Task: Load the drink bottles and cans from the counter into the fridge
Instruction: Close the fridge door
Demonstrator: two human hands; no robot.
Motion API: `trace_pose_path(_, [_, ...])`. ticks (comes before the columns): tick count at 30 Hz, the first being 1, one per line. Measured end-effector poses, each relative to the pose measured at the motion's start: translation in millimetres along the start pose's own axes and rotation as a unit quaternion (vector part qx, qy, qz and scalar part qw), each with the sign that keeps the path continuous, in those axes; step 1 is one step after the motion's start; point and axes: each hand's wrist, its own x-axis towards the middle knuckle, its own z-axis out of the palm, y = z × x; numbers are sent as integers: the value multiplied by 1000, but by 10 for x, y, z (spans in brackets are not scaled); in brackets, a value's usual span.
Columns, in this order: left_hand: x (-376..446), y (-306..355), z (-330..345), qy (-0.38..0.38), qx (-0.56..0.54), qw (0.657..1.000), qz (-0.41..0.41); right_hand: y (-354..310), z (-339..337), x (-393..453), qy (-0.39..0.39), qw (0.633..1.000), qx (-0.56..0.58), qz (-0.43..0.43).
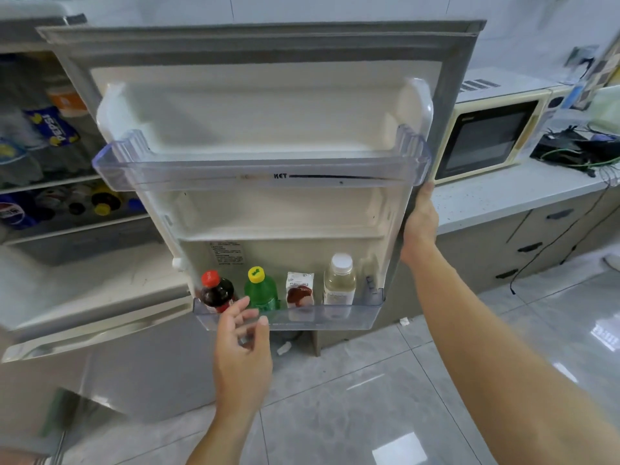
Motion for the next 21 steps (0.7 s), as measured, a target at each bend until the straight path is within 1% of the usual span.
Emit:
trace_pose_path(4, [-210, 66, -115, -29, -8, 999, 11, 81, -109, -504, 38, 999, 32, -17])
trace_pose_path(6, [-343, 88, -217, -43, -8, 999, 16, 138, -141, -817, 71, 996, 42, -31])
trace_pose_path(9, [-558, 82, -471, -61, -16, 998, 18, 228, -177, -1352, 139, 988, 25, -66])
trace_pose_path(13, [-858, 17, -935, -72, -32, 997, 13, 363, -215, -2139, 175, 980, 10, -89])
trace_pose_path(17, [-1193, -32, -1411, -90, -46, 995, 14, 497, -181, -3038, 166, 978, 1, -130])
trace_pose_path(19, [-1326, -42, -1624, -90, -54, 994, 23, 546, -149, -3466, 138, 977, 4, -164])
trace_pose_path(21, [-1446, -61, -1818, -85, -56, 994, 35, 599, -126, -3841, 93, 977, -17, -189])
